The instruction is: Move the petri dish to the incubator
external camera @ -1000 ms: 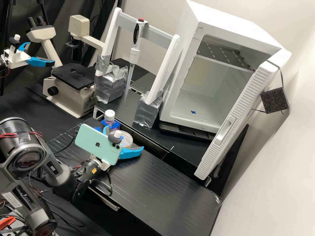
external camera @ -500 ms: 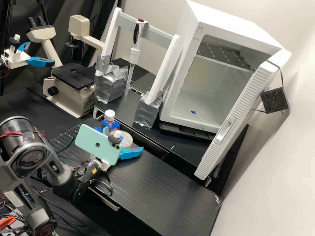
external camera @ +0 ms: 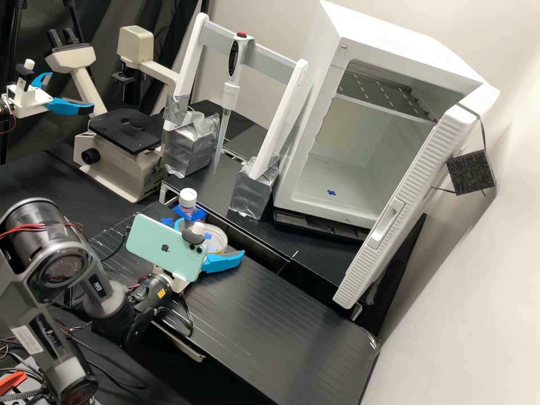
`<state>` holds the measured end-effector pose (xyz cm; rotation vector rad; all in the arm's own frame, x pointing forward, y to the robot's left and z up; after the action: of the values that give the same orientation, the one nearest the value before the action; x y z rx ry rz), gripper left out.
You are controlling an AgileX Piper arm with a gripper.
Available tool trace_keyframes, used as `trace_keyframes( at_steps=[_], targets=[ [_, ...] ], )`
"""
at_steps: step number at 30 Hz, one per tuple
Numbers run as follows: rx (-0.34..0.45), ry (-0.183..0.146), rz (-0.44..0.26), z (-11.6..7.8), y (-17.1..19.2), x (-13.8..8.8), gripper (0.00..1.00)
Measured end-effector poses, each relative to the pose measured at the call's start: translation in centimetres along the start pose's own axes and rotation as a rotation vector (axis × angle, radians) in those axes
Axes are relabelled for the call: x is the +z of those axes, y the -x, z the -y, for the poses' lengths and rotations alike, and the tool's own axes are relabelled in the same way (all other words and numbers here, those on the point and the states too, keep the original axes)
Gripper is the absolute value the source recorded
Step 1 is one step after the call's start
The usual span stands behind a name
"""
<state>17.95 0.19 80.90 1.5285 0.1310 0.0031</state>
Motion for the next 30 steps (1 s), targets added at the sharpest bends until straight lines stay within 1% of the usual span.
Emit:
trace_keyframes(
  at_steps=[2,14,30],
  targets=[
    [0.000,0.005,-0.003,0.01,-0.01,-0.03,0.00],
    [-0.010,0.009,-0.017,0.19,-0.06,-0.26,0.00],
    [-0.010,0.005,-0.018,0.19,-0.07,-0.27,0.00]
  ],
)
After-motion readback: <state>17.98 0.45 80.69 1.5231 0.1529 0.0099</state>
